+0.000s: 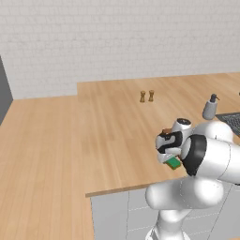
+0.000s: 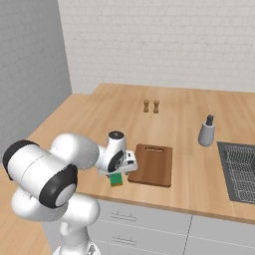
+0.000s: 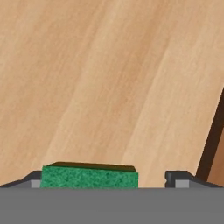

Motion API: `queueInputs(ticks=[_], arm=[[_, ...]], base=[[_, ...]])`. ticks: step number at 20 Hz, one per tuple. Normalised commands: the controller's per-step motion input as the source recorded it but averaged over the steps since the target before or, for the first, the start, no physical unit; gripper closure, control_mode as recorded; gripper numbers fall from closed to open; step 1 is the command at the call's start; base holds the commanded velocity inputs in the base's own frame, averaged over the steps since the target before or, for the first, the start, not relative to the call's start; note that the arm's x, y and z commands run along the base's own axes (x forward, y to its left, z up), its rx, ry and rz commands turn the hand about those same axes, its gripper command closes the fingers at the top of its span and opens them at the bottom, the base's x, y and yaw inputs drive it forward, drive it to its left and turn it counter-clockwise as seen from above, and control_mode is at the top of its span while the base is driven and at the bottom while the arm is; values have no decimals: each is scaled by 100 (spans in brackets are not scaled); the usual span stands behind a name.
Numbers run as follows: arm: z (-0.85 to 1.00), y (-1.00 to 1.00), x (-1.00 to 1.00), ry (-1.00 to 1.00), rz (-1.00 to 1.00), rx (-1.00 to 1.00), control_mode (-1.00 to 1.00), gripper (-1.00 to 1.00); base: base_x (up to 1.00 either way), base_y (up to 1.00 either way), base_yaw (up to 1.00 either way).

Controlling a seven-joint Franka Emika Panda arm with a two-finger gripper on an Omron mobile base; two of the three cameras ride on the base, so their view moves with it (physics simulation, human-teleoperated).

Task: Pick up the sponge from the counter and clean the cutting board by briefly scrubbing or pressing down on the cutting board. Once finished, release the sponge.

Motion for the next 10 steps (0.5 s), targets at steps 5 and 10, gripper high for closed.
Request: queueInputs(ticks=[5, 10], arm=[[-42, 0, -9, 1, 0, 0, -100, -100], [-58, 0, -18, 8, 0, 0, -100, -100]], base=[[0, 0, 0], [0, 0, 0]])
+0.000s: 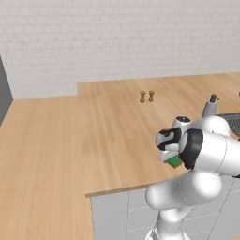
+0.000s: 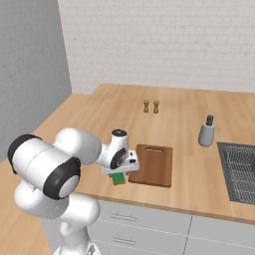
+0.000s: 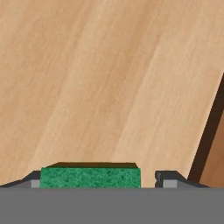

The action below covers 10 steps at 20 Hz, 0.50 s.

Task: Pick up the sponge from the counter and clean the cutting board by briefly scrubbing or pressing down on the cutting board. Once finished, release the sponge.

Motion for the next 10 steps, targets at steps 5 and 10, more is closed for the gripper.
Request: queueInputs(ticks=[5, 10], arm=[[-65, 3, -32, 11, 0, 0, -100, 100], [7, 11, -10, -1, 0, 0, -100, 100]], base=[[0, 0, 0], [0, 0, 0]])
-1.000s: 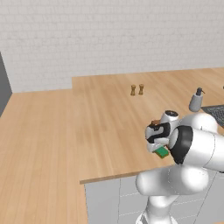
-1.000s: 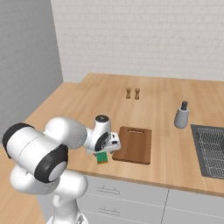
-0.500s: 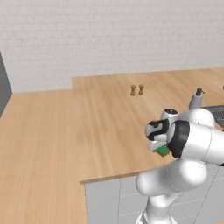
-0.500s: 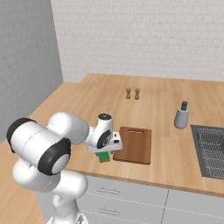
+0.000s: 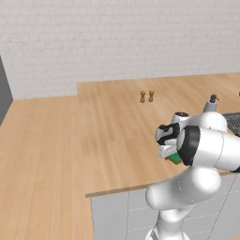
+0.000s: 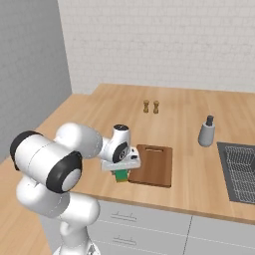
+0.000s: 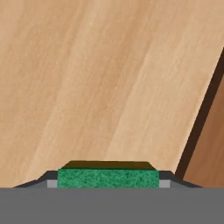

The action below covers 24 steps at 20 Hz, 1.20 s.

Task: Pick up the sponge from the counter and clean the cutting board by briefly scrubbing or pressing down on the cutting board. Once finished, release the sponge.

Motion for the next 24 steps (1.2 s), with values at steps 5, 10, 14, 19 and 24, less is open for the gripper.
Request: queueInputs(ticks=[5, 10, 14, 19, 24], arm=[[72, 0, -6, -19, 0, 0, -100, 100], [66, -16, 30, -23, 0, 0, -100, 100], [0, -3, 3, 0, 0, 0, -100, 100], [0, -43, 60, 0, 0, 0, -100, 100], [-1, -36, 61, 0, 0, 0, -100, 100]], base=[[0, 0, 0], [0, 0, 0], [0, 0, 0], [0, 0, 0], [0, 0, 0]])
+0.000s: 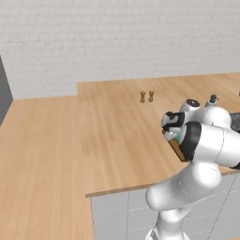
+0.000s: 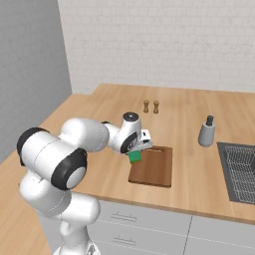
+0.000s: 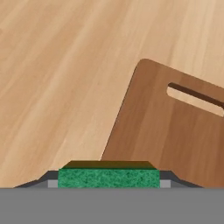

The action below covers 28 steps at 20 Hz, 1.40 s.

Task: Pick up the sponge from the counter and clean the cutting board by briefly scrubbing or pressing down on the cutting board. Once finished, release the sponge.

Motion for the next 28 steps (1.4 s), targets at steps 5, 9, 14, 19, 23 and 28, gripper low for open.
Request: queueInputs(ticks=[5, 9, 14, 19, 23, 28], arm=[[0, -17, 10, 0, 0, 0, -100, 100], [0, -1, 0, 0, 0, 0, -100, 100], [-11, 0, 32, 3, 0, 0, -100, 100], [-19, 0, 29, 4, 0, 0, -100, 100], [-13, -3, 25, 0, 0, 0, -100, 100], [-33, -16, 4, 1, 0, 0, -100, 100]], base=[[0, 0, 0], [0, 0, 0], [0, 0, 0], [0, 0, 0], [0, 0, 0], [0, 0, 0]])
